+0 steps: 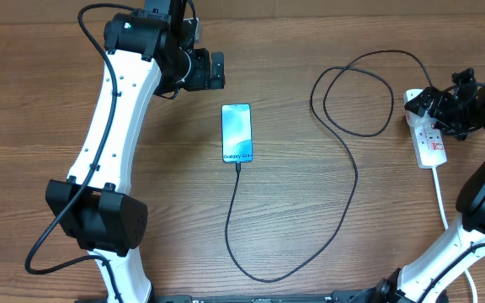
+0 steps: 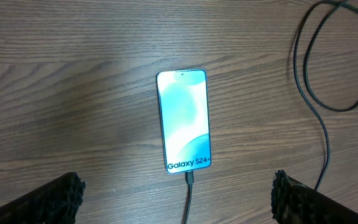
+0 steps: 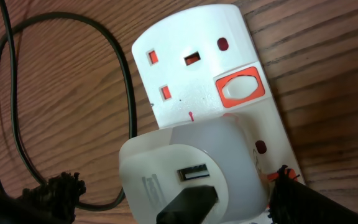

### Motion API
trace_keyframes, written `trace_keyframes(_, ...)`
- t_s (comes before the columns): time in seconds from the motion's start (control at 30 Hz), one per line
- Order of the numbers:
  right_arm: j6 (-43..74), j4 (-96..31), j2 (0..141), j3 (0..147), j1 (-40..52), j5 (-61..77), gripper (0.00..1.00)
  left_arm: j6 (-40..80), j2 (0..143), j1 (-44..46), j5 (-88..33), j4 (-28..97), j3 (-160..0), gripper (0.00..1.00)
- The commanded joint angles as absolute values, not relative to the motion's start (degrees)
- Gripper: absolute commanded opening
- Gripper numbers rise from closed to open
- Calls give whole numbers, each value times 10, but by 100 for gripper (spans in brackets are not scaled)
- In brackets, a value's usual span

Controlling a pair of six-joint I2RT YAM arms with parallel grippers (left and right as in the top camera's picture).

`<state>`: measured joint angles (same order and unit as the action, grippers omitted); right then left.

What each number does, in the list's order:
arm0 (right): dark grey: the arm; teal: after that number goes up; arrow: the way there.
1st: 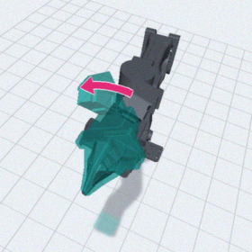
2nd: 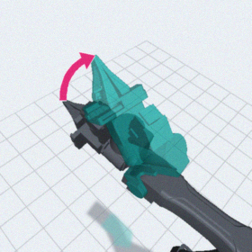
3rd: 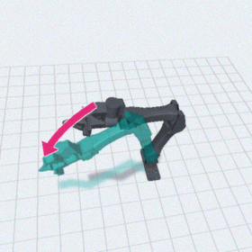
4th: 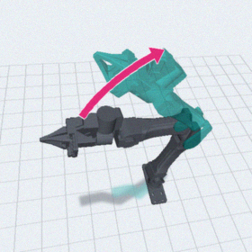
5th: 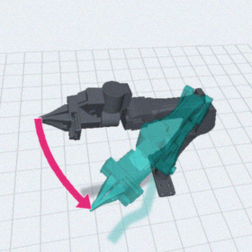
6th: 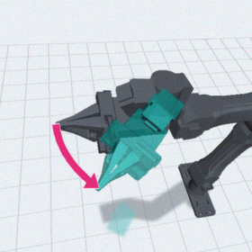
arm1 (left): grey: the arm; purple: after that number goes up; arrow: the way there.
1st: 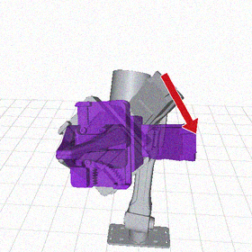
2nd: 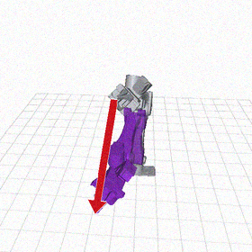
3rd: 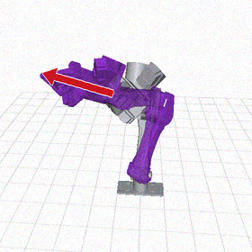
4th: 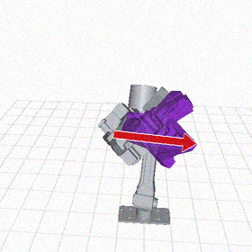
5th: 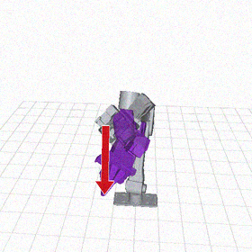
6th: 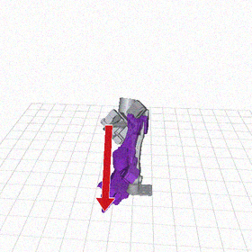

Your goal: Plug charger to phone and switch on socket

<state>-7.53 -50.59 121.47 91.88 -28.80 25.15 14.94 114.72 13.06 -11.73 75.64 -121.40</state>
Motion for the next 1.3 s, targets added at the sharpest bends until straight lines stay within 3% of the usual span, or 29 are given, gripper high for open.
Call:
trace_keyframes(0.0,-78,-508,1225,927,-286,271,100,143,1152,131,-114,757,-1213,100)
trace_keyframes(1.27,-78,-495,1226,901,-276,271,100,143,1152,131,-114,757,-1213,100)
